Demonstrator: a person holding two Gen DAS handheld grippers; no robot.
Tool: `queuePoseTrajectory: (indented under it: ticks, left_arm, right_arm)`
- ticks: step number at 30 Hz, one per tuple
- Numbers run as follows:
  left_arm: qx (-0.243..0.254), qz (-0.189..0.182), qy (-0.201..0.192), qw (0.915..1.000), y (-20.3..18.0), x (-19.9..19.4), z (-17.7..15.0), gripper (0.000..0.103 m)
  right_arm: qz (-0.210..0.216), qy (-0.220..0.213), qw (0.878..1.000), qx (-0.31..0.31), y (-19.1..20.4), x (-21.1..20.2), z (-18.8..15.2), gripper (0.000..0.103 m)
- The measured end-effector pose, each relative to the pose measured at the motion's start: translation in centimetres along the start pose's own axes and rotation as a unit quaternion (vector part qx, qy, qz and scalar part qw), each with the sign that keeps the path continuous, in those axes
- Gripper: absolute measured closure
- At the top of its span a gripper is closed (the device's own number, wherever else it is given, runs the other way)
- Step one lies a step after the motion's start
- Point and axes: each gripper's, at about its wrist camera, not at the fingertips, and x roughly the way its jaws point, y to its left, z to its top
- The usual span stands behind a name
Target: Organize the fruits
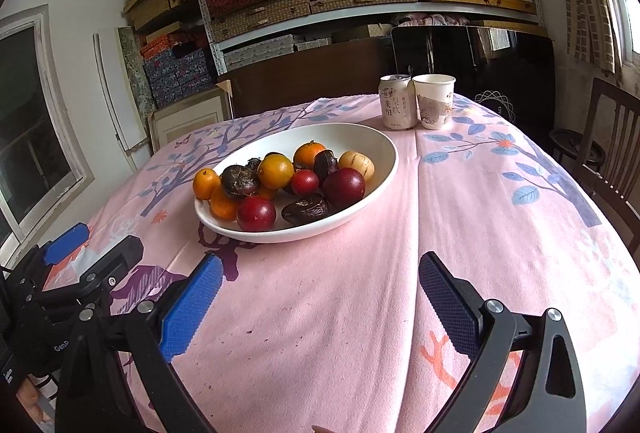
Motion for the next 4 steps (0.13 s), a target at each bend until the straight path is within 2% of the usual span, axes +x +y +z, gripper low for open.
queuePoseTrajectory:
  ticks: [4]
  left_arm:
    - [-0.003,-0.002,0.006,1.0,0.1,0.25,-0.06,0.005]
  right_arm:
    - [0.0,0.002,1.0,0.0,0.01,0.06,-0.02,0.004]
